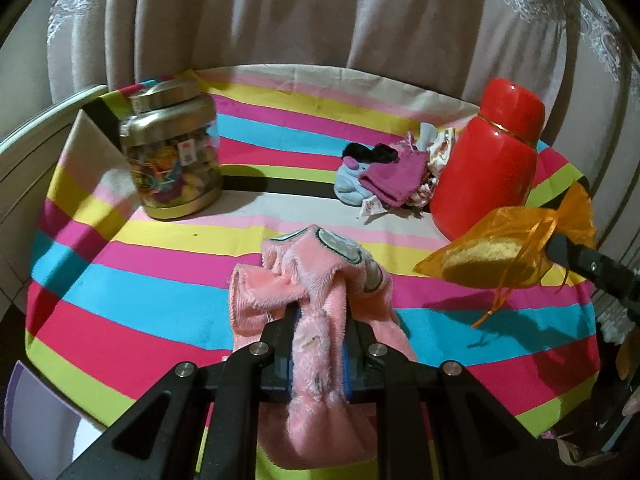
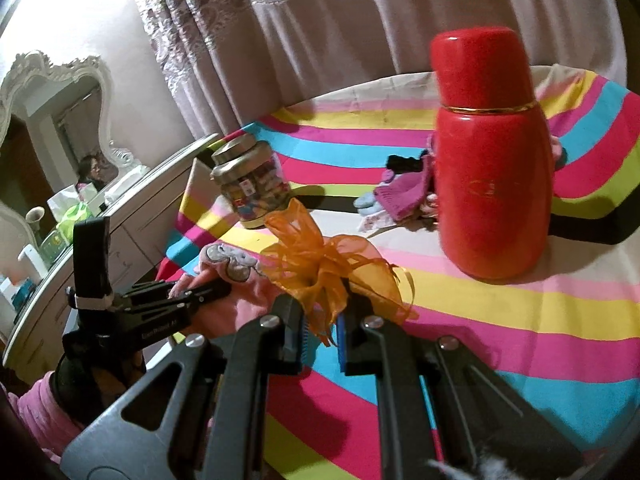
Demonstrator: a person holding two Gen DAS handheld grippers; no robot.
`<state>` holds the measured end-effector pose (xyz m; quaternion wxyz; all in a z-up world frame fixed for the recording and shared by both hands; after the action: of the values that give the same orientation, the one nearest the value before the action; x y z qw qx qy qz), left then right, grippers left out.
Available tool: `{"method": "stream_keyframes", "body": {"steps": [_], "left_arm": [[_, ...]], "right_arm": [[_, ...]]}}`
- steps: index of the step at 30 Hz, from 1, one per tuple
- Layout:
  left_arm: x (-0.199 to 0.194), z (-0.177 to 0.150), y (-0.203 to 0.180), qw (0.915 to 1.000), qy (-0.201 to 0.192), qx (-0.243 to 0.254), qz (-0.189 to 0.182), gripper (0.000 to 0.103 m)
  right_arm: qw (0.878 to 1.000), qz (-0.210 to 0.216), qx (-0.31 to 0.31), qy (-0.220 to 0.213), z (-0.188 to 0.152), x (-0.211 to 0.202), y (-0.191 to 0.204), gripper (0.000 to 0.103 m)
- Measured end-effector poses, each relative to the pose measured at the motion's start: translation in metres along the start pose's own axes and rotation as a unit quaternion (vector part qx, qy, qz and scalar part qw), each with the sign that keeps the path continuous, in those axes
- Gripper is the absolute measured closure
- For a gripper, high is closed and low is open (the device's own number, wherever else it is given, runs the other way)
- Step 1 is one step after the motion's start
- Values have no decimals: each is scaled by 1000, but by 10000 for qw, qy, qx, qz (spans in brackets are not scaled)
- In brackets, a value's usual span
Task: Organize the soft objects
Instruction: 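Carry the fleece and bow to the white box and release them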
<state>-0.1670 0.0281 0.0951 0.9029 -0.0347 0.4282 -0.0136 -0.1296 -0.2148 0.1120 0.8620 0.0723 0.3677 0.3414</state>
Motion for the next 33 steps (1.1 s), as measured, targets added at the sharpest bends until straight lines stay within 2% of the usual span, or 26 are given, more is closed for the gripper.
{"method": "stream_keyframes", "body": {"steps": [17,21,26,33], "left_arm": [[-52,-21,54,9978,-398,-495,213,86],[-67,-32,76,9962,-410,-640,414,86],[-93,-54,115,9903,-459,-1029,813,86],[-123,-81,153,9813,-419,-1273,1380,86]], "right_arm": [[9968,388,-674,180,2,13,66,89],[9935,543,-966,257,-1,17,91,89],[9859,902,-1351,391,-11,26,124,89],[9684,1347,-1985,689,-26,43,178,89]]}}
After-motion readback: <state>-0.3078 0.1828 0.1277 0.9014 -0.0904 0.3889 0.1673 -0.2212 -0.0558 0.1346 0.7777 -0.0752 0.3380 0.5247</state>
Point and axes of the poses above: each gripper's, at about its wrist camera, not at the fingertips, and x roughly the way its jaws point, y to its left, z to its top, the point moved 1 cm from there along x, roughly the way its jaws point, and after that the axes turned 8 degrees about y, right-handed, at the moved point
